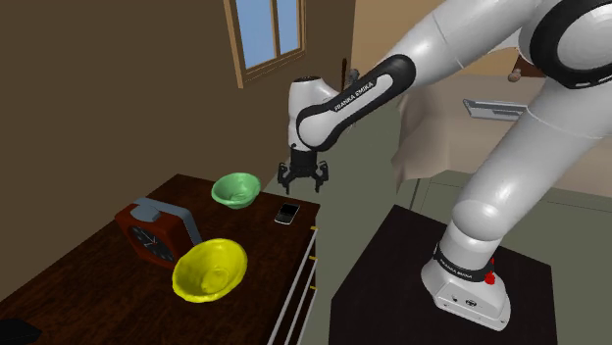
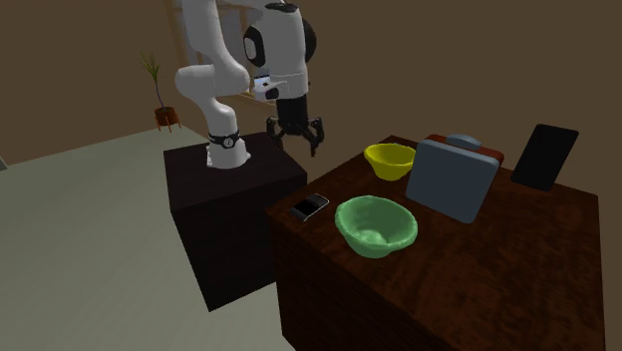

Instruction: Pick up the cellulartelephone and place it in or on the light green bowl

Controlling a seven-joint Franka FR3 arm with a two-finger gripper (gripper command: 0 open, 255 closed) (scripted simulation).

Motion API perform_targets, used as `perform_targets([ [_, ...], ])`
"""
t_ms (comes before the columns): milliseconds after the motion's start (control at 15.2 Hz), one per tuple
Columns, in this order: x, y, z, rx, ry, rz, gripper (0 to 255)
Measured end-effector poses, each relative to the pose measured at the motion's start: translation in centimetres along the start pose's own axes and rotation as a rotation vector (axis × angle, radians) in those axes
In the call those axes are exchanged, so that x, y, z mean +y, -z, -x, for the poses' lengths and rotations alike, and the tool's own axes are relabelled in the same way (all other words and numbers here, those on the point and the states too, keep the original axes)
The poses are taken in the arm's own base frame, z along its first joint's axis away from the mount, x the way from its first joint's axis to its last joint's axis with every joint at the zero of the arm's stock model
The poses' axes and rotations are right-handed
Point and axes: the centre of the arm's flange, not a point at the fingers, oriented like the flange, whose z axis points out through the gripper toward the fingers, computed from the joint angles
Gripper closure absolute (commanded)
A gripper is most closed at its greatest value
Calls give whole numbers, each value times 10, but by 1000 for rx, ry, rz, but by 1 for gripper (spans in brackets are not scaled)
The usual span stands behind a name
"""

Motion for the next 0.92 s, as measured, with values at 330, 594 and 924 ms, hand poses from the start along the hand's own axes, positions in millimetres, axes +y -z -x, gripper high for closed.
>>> perform_targets([
  [330, -25, -54, -34, 9, -193, -1, 0],
  [594, -36, -92, -56, 14, -320, -2, 0],
  [924, -39, -120, -59, 16, -337, -2, 0],
])
